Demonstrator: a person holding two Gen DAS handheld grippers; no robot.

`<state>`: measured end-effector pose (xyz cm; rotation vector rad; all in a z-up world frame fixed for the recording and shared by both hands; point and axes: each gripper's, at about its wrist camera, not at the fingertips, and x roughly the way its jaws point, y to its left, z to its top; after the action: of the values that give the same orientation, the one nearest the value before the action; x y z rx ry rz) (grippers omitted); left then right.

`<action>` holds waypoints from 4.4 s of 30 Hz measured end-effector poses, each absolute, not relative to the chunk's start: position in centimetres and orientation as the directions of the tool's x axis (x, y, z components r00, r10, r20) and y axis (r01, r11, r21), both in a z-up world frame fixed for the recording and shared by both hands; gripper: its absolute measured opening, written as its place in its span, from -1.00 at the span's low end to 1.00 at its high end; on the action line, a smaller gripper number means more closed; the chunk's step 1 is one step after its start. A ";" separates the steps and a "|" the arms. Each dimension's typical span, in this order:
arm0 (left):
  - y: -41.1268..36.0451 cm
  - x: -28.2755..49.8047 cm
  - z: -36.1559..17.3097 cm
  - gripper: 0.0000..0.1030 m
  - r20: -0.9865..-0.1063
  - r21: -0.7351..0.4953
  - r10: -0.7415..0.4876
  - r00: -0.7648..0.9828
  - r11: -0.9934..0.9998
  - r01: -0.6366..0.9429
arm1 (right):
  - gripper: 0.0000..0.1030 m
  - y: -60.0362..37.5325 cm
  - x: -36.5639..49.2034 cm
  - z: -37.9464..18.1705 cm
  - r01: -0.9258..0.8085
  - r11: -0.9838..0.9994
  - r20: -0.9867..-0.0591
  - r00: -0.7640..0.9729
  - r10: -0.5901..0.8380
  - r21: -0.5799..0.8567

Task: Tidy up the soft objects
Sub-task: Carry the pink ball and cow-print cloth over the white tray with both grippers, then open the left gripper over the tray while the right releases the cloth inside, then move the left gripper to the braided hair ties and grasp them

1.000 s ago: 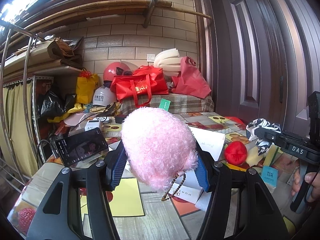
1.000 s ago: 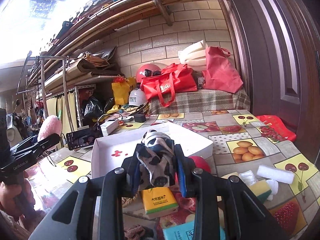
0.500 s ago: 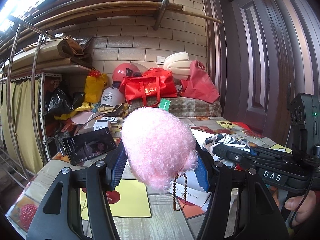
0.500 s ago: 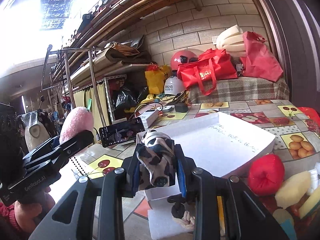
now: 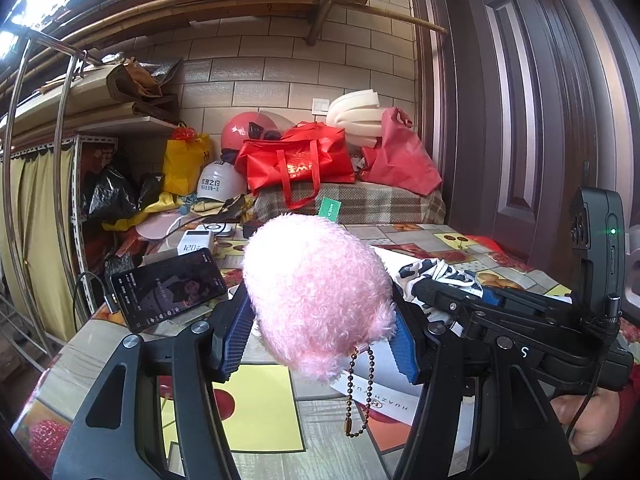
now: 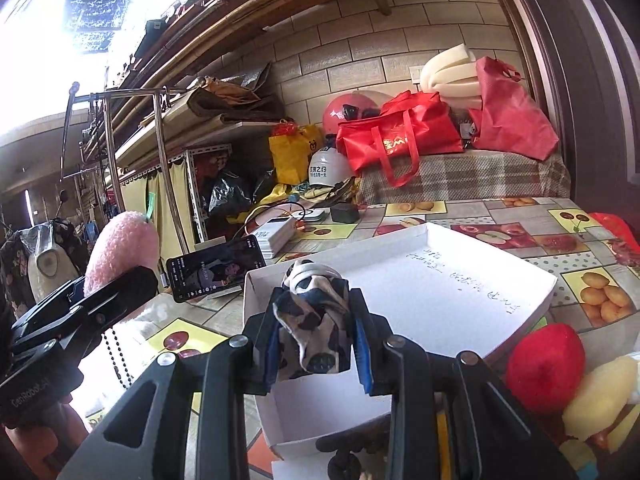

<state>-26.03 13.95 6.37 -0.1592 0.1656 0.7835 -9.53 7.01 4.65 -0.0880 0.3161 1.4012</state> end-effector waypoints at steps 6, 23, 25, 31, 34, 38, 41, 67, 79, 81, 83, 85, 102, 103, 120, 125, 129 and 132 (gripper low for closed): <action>16.8 -23.3 5.2 0.16 -0.293 -0.099 0.646 0.705 0.713 -0.694 | -0.41 6.0 -6.0 4.7 -0.955 0.274 -0.263 0.237 0.935 0.115; 20.4 -15.2 4.8 0.17 -0.349 -0.004 0.623 0.700 0.746 -0.666 | -0.37 9.1 -4.9 4.6 -0.945 0.318 -0.299 0.282 0.912 0.076; 21.0 -14.6 4.7 0.18 -0.378 -0.005 0.608 0.698 0.752 -0.659 | -0.37 9.7 -4.6 4.6 -0.942 0.325 -0.308 0.286 0.907 0.080; 22.6 -13.8 4.3 0.18 -0.422 -0.032 0.586 0.692 0.753 -0.657 | -0.36 10.6 -4.7 4.3 -0.940 0.334 -0.341 0.293 0.893 0.067; 23.4 -13.2 3.9 0.20 -0.467 -0.043 0.571 0.675 0.748 -0.663 | -0.30 11.2 -4.6 4.2 -0.942 0.328 -0.372 0.283 0.884 0.063; 24.0 -13.4 3.7 0.61 -0.487 -0.058 0.595 0.640 0.709 -0.703 | 0.35 10.9 -3.9 4.1 -0.927 0.366 -0.378 0.310 0.872 0.084; 24.6 -14.3 3.8 1.00 -0.473 -0.103 0.604 0.641 0.685 -0.721 | 0.55 10.4 -3.6 4.2 -0.924 0.366 -0.355 0.307 0.883 0.112; 22.6 -15.9 4.9 1.00 -0.337 -0.065 0.683 0.648 0.669 -0.740 | 1.00 8.3 -4.5 4.9 -0.920 0.378 -0.261 0.340 0.903 0.108; 18.7 -18.0 5.7 1.00 -0.235 -0.049 0.678 0.696 0.707 -0.705 | 1.00 0.0 -6.4 6.6 -0.944 0.307 0.050 0.314 0.948 0.117; 18.4 -18.7 5.7 1.00 -0.226 -0.094 0.672 0.705 0.706 -0.702 | 1.00 -0.5 -6.2 6.8 -0.937 0.330 -0.002 0.332 0.943 0.112; 18.3 -19.1 5.6 1.00 -0.238 -0.137 0.656 0.716 0.707 -0.694 | 1.00 -1.0 -5.4 6.7 -0.929 0.349 -0.049 0.345 0.937 0.124; 18.3 -19.1 5.3 1.00 -0.269 -0.149 0.649 0.712 0.702 -0.697 | 1.00 -2.0 -4.2 6.6 -0.917 0.370 -0.082 0.361 0.929 0.150; 10.1 -18.9 5.1 0.99 -0.421 -0.071 0.195 0.886 0.967 -0.246 | 1.00 -10.5 4.4 5.1 -0.744 0.623 -0.247 0.574 0.781 0.242; 9.2 -18.5 5.1 0.99 -0.441 -0.042 0.186 0.878 0.973 -0.227 | 1.00 -10.5 4.4 5.1 -0.743 0.624 -0.253 0.573 0.780 0.240; 9.2 -16.5 2.9 0.99 -0.648 -0.189 -0.044 0.760 0.976 -0.105 | 1.00 -9.5 4.3 5.0 -0.758 0.622 -0.285 0.562 0.776 0.196; 11.3 -15.5 2.4 0.99 -0.660 -0.162 0.010 0.751 0.974 -0.155 | 1.00 -9.5 4.4 5.0 -0.758 0.622 -0.286 0.562 0.776 0.197; 12.8 -14.9 2.1 0.99 -0.662 -0.160 0.039 0.748 0.968 -0.192 | 1.00 -9.5 4.4 5.0 -0.758 0.622 -0.284 0.563 0.776 0.197; 12.5 -15.3 2.3 0.99 -0.654 -0.175 0.009 0.756 0.971 -0.162 | 1.00 -9.5 4.6 4.9 -0.756 0.622 -0.284 0.563 0.776 0.202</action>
<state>-15.31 12.46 2.28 -0.2274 0.7085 0.0942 4.57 -9.54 4.91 0.0592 0.3637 0.9025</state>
